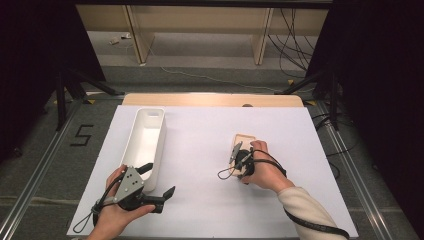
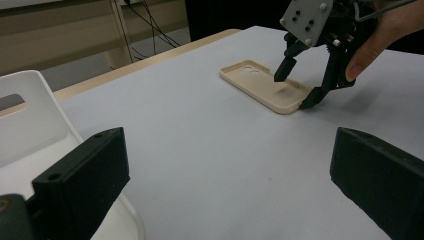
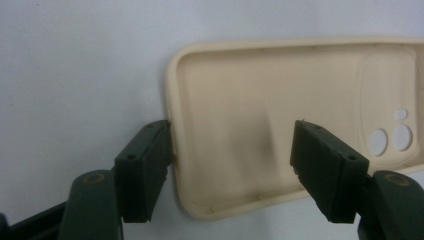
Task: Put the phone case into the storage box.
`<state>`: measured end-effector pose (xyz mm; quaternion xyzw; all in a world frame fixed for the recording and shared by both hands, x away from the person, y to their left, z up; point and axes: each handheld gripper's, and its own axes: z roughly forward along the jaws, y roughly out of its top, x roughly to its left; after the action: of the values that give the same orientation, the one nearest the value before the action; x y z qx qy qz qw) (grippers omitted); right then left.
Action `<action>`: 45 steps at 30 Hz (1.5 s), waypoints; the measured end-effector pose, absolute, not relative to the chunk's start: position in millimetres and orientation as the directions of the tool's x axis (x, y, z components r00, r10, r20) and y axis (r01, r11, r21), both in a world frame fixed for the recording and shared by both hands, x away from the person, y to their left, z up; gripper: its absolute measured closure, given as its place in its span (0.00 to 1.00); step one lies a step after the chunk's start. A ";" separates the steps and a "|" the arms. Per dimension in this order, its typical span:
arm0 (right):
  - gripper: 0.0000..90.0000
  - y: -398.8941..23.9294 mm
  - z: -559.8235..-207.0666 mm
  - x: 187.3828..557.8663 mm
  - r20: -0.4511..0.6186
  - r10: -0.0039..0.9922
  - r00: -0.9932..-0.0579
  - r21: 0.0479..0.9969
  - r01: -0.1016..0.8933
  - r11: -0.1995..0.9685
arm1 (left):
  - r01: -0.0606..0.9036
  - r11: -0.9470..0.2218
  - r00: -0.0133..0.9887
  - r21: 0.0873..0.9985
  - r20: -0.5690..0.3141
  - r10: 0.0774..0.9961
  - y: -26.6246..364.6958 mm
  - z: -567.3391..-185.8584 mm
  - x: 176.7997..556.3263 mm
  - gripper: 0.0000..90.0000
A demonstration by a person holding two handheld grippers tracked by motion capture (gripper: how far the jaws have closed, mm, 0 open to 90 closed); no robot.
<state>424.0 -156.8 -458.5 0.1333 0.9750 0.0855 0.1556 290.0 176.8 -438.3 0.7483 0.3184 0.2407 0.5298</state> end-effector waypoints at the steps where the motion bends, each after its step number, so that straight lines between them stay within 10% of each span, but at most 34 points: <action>1: 0.38 -156.1 -458.4 423.6 -0.279 0.282 -0.918 0.204 0.231 0.951 | 0.222 -0.236 0.681 0.946 0.022 0.732 176.8 -438.3 290.0 0.02; 24: 0.79 -148.1 -457.2 416.3 -0.226 0.178 -0.958 0.147 0.147 0.978 | 0.222 -0.240 0.684 0.945 0.024 0.729 176.2 -438.6 289.7 0.02; 45: 0.92 -144.0 -457.7 410.3 -0.246 0.100 -0.964 0.115 0.073 0.991 | 0.221 -0.240 0.685 0.945 0.025 0.728 175.9 -438.5 289.3 0.02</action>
<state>410.3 -144.0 -457.7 0.0438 0.9896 0.0523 0.1266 289.3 175.9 -438.5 0.7501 0.3165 0.2397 0.5289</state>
